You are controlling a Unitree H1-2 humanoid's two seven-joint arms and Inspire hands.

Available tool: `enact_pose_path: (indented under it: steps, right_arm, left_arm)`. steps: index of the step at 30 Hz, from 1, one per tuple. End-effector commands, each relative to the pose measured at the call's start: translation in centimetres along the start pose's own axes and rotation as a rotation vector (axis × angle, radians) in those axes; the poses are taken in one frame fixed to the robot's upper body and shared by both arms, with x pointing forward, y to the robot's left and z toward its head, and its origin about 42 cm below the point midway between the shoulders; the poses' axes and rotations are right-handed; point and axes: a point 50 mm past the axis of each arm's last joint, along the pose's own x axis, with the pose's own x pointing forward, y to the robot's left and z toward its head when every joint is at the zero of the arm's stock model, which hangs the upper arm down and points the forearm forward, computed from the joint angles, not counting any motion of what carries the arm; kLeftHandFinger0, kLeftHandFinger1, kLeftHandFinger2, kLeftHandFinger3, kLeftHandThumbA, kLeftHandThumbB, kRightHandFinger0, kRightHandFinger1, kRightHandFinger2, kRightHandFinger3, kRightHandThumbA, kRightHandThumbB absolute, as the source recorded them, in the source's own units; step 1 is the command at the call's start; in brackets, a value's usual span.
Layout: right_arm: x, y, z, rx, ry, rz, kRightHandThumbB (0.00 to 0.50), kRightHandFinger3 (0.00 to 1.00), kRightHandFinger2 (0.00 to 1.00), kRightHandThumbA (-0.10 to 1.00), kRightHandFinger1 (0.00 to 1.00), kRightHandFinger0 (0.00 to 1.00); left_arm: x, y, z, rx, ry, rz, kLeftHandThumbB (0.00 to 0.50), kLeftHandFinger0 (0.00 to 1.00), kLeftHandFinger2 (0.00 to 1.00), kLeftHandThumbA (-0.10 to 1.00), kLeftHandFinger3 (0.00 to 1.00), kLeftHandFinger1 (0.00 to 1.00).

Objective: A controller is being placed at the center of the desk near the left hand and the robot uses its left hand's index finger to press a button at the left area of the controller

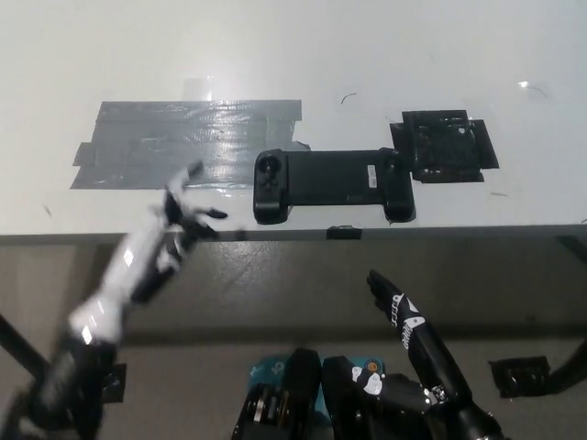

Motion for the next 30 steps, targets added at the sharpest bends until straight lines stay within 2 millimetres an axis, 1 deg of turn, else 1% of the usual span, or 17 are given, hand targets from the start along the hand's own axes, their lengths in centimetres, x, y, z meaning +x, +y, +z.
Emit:
enact_pose_path:
  steps: [1, 3, 4, 5, 6, 7, 9, 10, 11, 14, 15, 18, 20, 23, 25, 27, 30]
  right_arm:
    - [0.1, 0.0, 1.3, -0.005, -0.088, 0.01, 0.207, 1.0, 1.0, 0.8, 1.0, 1.0]
    - [0.0, 0.1, 1.3, -0.007, -0.086, 0.008, 0.209, 1.0, 1.0, 0.81, 1.0, 1.0]
    - [-0.1, 0.0, 1.3, -0.007, -0.088, 0.006, 0.208, 1.0, 1.0, 0.81, 1.0, 1.0]
    - [0.0, 0.0, 1.3, -0.007, -0.09, 0.007, 0.206, 1.0, 1.0, 0.8, 1.0, 1.0]
    - [0.0, 0.1, 1.4, -0.006, -0.09, 0.008, 0.206, 1.0, 1.0, 0.8, 1.0, 1.0]
    - [0.0, 0.1, 1.4, -0.006, -0.091, 0.006, 0.205, 1.0, 1.0, 0.8, 1.0, 1.0]
    - [0.2, 0.3, 1.5, -0.003, -0.093, 0.006, 0.208, 1.0, 1.0, 0.79, 1.0, 1.0]
    - [0.2, 0.2, 1.6, -0.003, -0.094, 0.007, 0.206, 1.0, 1.0, 0.79, 1.0, 1.0]
    - [0.2, 0.2, 1.6, -0.004, -0.093, 0.008, 0.206, 1.0, 1.0, 0.79, 1.0, 1.0]
    - [0.6, -0.1, 1.8, -0.011, -0.099, 0.006, 0.204, 1.0, 1.0, 0.79, 1.0, 1.0]
    - [0.8, -0.1, 1.9, -0.014, -0.101, 0.006, 0.205, 1.0, 1.0, 0.79, 1.0, 1.0]
    - [0.9, -0.1, 2.0, -0.024, -0.105, 0.009, 0.202, 1.0, 1.0, 0.78, 1.0, 1.0]
    - [1.3, -0.3, 2.1, -0.026, -0.11, 0.009, 0.201, 1.0, 1.0, 0.77, 1.0, 1.0]
    - [1.4, -0.3, 2.1, -0.03, -0.109, 0.012, 0.198, 1.0, 1.0, 0.74, 1.0, 1.0]
    - [1.4, -0.3, 2.1, -0.027, -0.107, 0.017, 0.205, 1.0, 1.0, 0.73, 1.0, 1.0]
    - [1.4, -0.3, 2.1, -0.028, -0.103, 0.021, 0.201, 1.0, 1.0, 0.72, 1.0, 1.0]
    - [1.4, -0.3, 2.1, -0.026, -0.098, 0.02, 0.209, 1.0, 1.0, 0.7, 1.0, 1.0]
  left_arm:
    - [6.0, 4.7, 1.0, -0.06, 0.14, -0.248, 0.401, 0.0, 0.0, 1.0, 1.0, 0.0]
    - [7.1, 5.2, 1.1, -0.06, 0.174, -0.277, 0.402, 0.09, 0.0, 1.0, 1.0, 0.0]
    - [8.7, 5.3, 0.9, -0.042, 0.217, -0.314, 0.397, 0.27, 0.0, 1.0, 1.0, 0.0]
    - [9.2, 5.4, 0.9, -0.02, 0.23, -0.329, 0.399, 0.22, 0.05, 1.0, 1.0, 0.0]
    - [10.0, 5.4, 0.8, 0.006, 0.258, -0.369, 0.386, 0.08, 0.05, 1.0, 1.0, 0.0]
    - [10.7, 5.2, 0.6, 0.01, 0.282, -0.407, 0.388, 0.02, 0.15, 1.0, 1.0, 0.03]
    - [11.5, 5.3, 0.5, -0.018, 0.338, -0.48, 0.395, 0.0, 0.34, 1.0, 1.0, 0.12]
    - [12.3, 5.2, 0.5, -0.055, 0.398, -0.543, 0.431, 0.0, 0.43, 1.0, 1.0, 0.22]
    - [12.5, 5.1, 0.4, -0.067, 0.411, -0.57, 0.43, 0.0, 0.46, 1.0, 1.0, 0.25]
    - [14.0, 5.2, 0.3, -0.157, 0.486, -0.662, 0.427, 0.0, 0.46, 1.0, 1.0, 0.2]
    - [14.4, 5.3, 0.3, -0.163, 0.505, -0.676, 0.413, 0.0, 0.37, 1.0, 1.0, 0.12]
    - [15.0, 5.6, -0.1, -0.176, 0.567, -0.732, 0.419, 0.0, 0.29, 1.0, 1.0, 0.04]
    - [15.4, 5.9, -0.2, -0.188, 0.587, -0.74, 0.423, 0.0, 0.31, 1.0, 1.0, 0.04]
    - [15.4, 6.5, -0.7, -0.187, 0.62, -0.762, 0.433, 0.0, 0.41, 1.0, 1.0, 0.11]
    - [15.2, 6.9, -0.9, -0.19, 0.63, -0.768, 0.409, 0.0, 0.4, 1.0, 1.0, 0.11]
    - [15.1, 7.2, -1.0, -0.199, 0.634, -0.773, 0.411, 0.0, 0.4, 1.0, 1.0, 0.11]
    - [14.9, 7.9, -1.2, -0.217, 0.632, -0.748, 0.425, 0.0, 0.46, 1.0, 1.0, 0.18]
